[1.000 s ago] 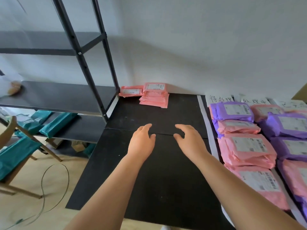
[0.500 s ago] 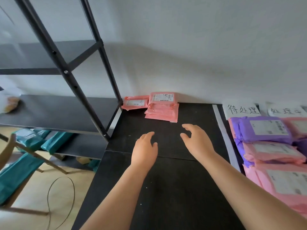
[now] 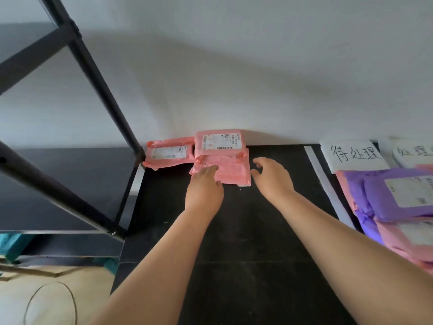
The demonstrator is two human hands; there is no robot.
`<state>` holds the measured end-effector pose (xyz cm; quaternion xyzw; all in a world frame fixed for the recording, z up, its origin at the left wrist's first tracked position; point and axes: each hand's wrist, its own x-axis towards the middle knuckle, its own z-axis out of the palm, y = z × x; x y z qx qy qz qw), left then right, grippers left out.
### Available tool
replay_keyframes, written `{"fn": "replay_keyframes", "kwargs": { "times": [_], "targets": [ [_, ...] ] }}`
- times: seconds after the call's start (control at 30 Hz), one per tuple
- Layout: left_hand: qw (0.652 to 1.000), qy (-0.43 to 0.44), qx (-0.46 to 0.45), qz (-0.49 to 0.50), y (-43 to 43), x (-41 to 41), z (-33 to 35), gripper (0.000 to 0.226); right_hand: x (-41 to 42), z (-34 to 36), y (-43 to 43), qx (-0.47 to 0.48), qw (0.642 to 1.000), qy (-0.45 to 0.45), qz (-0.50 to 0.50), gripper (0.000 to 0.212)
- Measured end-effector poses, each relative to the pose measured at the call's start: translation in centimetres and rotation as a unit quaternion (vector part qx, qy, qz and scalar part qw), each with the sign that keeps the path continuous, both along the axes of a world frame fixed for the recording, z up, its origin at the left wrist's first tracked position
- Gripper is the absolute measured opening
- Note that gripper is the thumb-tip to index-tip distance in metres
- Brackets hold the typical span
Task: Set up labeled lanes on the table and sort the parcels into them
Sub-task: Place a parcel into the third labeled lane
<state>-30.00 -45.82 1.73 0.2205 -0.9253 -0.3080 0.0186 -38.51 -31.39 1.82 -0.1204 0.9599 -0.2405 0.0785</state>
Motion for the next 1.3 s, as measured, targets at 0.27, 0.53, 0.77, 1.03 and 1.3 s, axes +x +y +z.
{"fn": "replay_keyframes", "kwargs": {
  "times": [0.27,0.53,0.77,1.03,1.3],
  "targets": [
    [0.999,-0.001,0.040,-0.009,-1.7,-2.2,-3.9,0.047,-6.7,-4.7,-4.4,-0.027,0.997,-0.025,-0.063,0.033],
    [0.999,0.001,0.048,-0.012,-2.8,-3.3,-4.4,0.046,-9.6,-5.7,-6.6,-0.046,0.990,-0.086,-0.097,0.010],
    [0.999,0.012,0.041,-0.014,-2.7,-2.7,-3.2,0.045,-8.0,-4.6,-6.0,-0.046,0.993,-0.020,-0.108,0.020],
    [0.998,0.055,0.023,0.017,-1.2,0.2,0.9,0.041,-4.7,-0.5,-2.5,-0.086,0.990,0.049,-0.101,0.021],
    [0.984,0.137,0.064,0.095,3.3,4.8,6.3,0.037,3.0,6.8,4.6,-0.193,0.973,0.102,-0.078,0.028]
  ]
}}
